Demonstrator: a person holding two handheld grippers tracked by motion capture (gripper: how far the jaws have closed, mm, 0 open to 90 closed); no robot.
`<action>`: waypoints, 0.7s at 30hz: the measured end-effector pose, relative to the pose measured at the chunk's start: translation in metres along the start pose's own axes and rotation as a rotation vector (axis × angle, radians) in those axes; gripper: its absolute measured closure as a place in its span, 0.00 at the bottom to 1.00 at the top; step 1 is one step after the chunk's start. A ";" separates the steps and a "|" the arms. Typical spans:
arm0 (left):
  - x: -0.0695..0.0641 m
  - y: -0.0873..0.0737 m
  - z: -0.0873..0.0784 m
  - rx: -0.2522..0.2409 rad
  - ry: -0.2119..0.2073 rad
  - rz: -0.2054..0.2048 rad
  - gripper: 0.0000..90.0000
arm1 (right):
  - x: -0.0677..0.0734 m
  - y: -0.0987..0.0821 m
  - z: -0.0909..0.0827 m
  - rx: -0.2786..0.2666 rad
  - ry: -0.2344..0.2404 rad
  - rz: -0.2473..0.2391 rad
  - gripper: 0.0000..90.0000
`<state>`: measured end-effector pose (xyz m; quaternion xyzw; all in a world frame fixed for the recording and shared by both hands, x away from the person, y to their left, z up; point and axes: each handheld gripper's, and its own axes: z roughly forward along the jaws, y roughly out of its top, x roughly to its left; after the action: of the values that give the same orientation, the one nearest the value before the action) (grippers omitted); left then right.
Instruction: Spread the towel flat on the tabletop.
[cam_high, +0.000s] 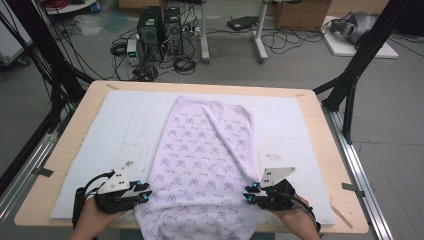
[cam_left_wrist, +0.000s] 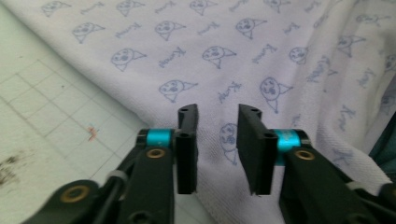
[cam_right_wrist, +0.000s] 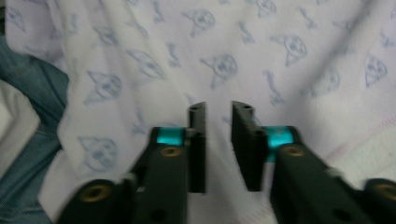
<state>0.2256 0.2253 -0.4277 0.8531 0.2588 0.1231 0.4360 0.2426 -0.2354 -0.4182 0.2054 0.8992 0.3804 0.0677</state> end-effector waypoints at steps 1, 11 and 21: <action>-0.002 0.000 -0.004 -0.007 -0.009 0.000 0.75 | 0.005 0.001 -0.001 -0.022 0.020 -0.014 0.78; -0.027 -0.015 0.009 0.074 -0.063 0.072 0.80 | 0.045 -0.010 0.025 0.033 0.116 -0.104 0.75; -0.047 -0.013 -0.007 0.034 -0.058 0.096 0.99 | 0.051 -0.014 0.004 0.010 0.160 -0.124 0.99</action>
<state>0.1784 0.2106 -0.4336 0.8750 0.2068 0.1150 0.4225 0.1928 -0.2199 -0.4299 0.1188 0.9145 0.3863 0.0182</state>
